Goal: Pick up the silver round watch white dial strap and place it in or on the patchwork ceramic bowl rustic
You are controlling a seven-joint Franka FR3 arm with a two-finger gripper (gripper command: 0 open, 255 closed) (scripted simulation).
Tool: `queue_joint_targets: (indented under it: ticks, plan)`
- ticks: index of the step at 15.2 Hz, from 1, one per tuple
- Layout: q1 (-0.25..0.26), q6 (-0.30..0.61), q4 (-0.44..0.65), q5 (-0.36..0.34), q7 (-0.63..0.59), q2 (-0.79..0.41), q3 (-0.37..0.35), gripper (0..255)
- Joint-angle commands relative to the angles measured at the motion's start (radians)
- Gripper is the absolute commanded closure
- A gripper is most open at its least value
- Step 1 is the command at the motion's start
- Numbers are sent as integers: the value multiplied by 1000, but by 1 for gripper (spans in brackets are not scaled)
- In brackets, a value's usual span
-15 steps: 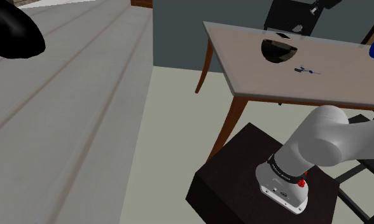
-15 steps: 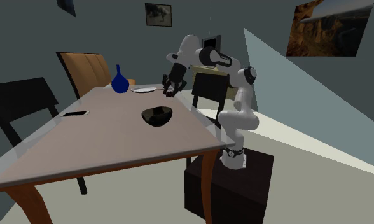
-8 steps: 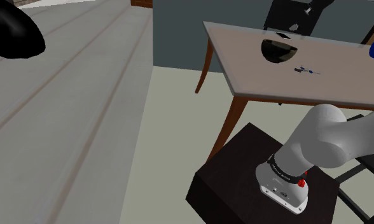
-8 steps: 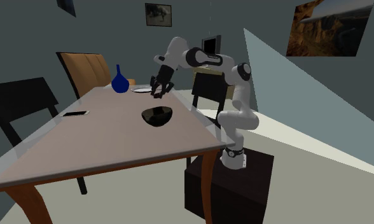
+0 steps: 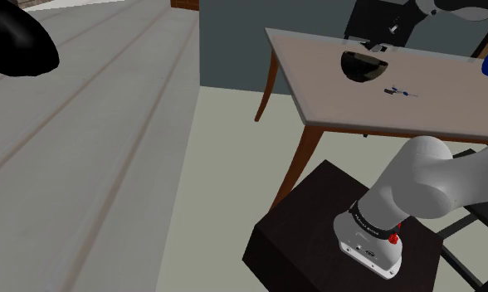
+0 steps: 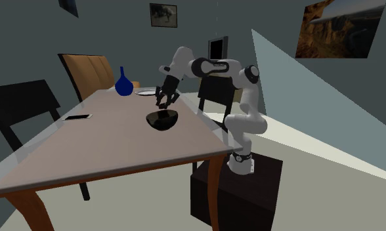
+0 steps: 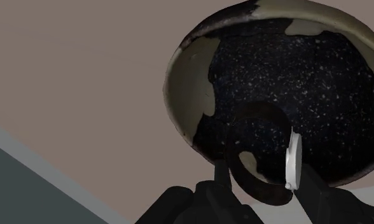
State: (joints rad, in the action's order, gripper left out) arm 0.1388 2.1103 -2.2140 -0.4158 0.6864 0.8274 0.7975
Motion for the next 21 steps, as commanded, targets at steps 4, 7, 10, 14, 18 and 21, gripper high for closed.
queue_joint_targets:
  ticks: [4,7,10,14,18,21]
  plan:
    - [-9,52,-56,-17,0,6,21,255]
    - [-9,52,-56,-17,0,6,21,255]
    - [-9,52,-56,-17,0,6,21,255]
    - [-9,52,-56,-17,0,6,21,0]
    - [-19,18,-40,-12,1,21,2,0]
    - [-41,-76,12,3,7,54,-48,0]
